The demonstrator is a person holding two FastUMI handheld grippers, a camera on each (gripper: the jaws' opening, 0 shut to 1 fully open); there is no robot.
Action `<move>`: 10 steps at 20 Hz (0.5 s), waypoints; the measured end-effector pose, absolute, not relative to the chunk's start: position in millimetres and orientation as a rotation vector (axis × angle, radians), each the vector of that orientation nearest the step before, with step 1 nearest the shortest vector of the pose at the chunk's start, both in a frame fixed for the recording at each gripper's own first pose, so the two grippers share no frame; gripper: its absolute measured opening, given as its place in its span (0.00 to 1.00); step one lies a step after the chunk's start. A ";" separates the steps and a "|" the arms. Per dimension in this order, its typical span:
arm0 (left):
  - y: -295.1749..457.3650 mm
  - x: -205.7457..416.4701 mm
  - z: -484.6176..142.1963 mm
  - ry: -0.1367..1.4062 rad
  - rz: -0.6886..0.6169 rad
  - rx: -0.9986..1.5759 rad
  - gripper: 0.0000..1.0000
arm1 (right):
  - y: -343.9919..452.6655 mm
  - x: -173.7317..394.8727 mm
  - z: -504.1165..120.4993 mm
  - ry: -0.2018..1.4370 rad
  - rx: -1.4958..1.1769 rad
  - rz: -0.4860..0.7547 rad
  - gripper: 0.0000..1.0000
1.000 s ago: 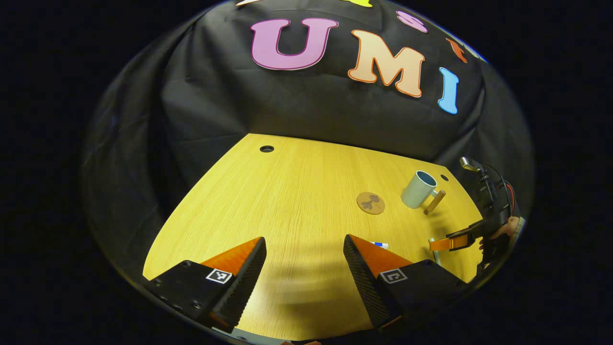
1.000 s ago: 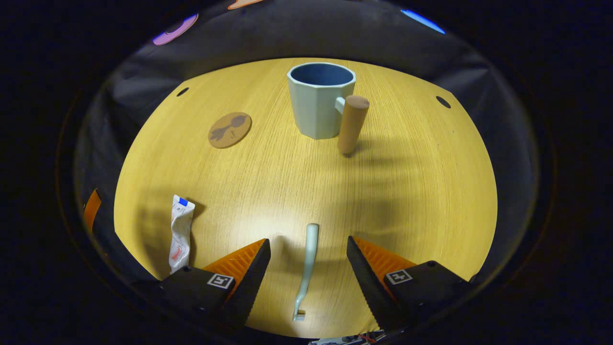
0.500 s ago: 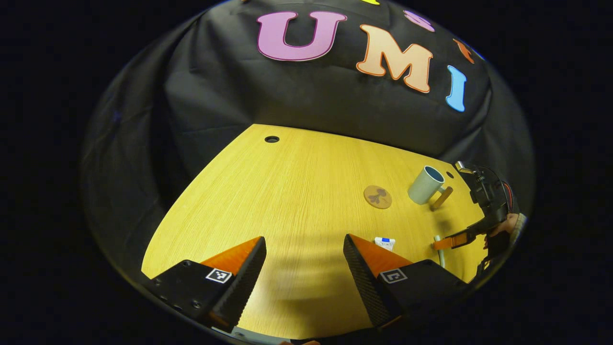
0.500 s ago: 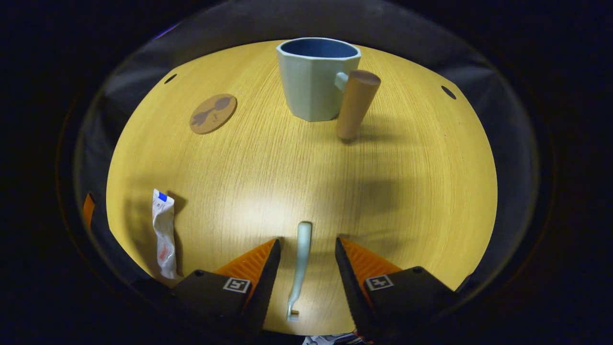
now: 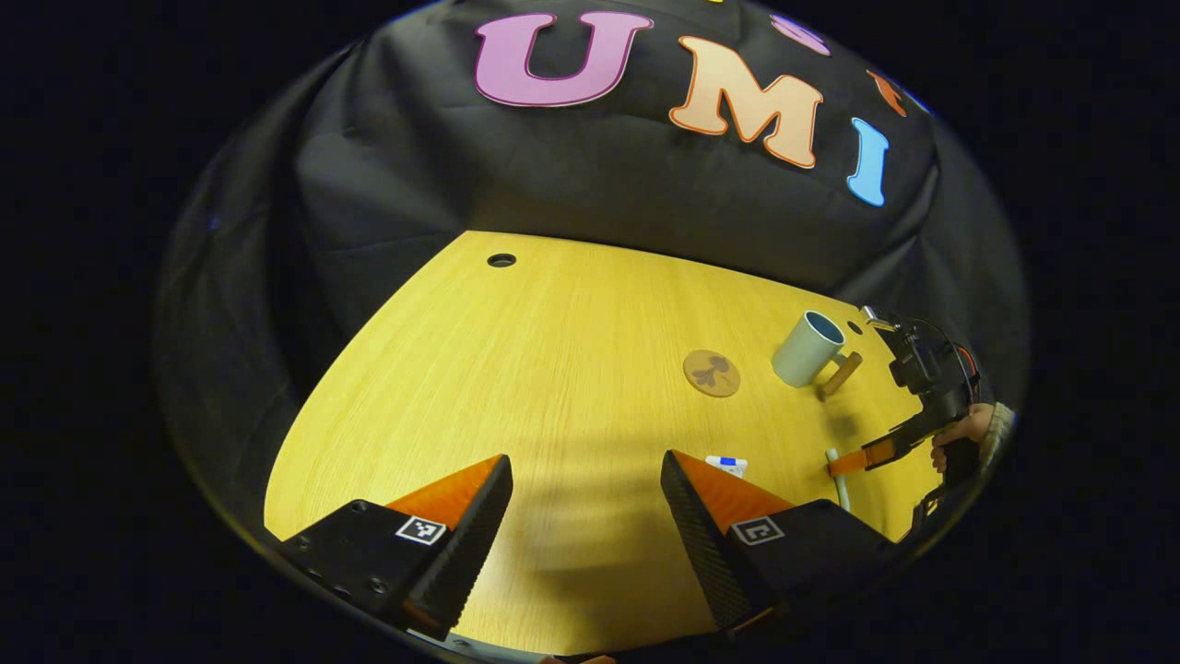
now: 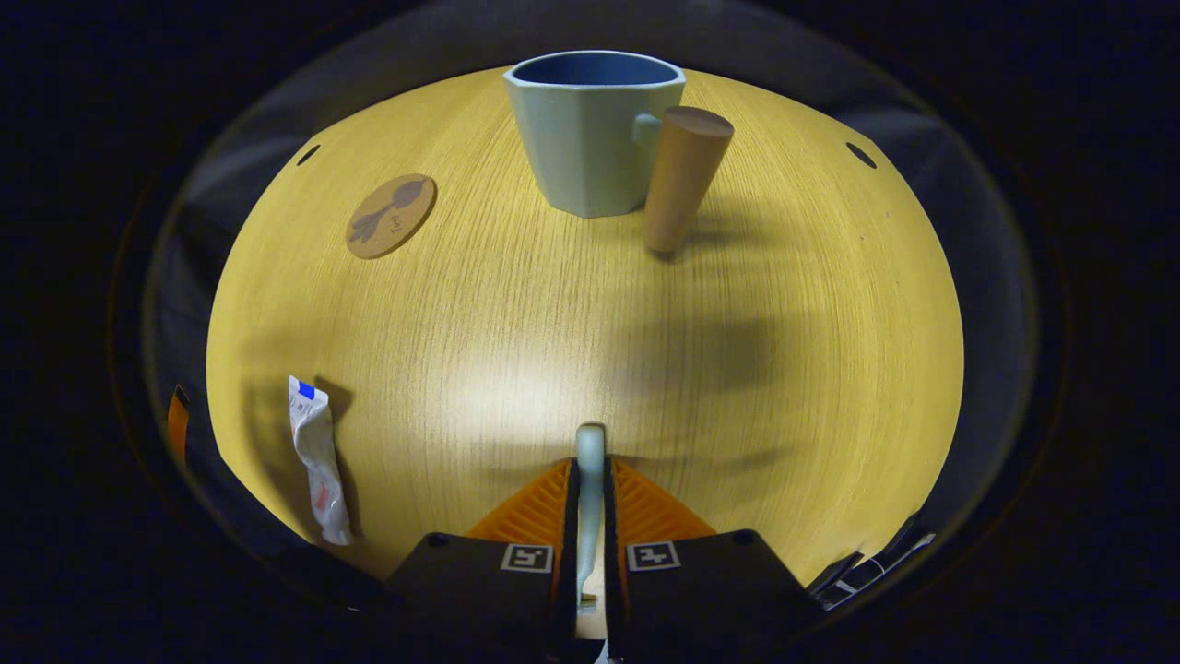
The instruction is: Put the toothbrush and toothpaste on the desktop into the cup, then pick up the cup and place it on the coaster on the desktop.
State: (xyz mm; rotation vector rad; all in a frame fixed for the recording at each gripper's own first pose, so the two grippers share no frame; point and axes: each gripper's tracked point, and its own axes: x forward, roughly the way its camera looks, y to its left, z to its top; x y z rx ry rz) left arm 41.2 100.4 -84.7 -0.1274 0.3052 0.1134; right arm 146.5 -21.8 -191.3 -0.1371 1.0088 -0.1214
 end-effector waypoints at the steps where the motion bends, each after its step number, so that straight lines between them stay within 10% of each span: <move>1: 96.7 43.2 -85.9 0.313 0.102 -0.126 0.96 | -22.1 145.6 -190.9 1.007 -0.146 -0.114 0.13; 10: 56.6 54.9 -98.5 0.416 -0.003 -0.018 0.95 | -22.7 145.2 -188.1 0.933 -0.114 -0.064 0.04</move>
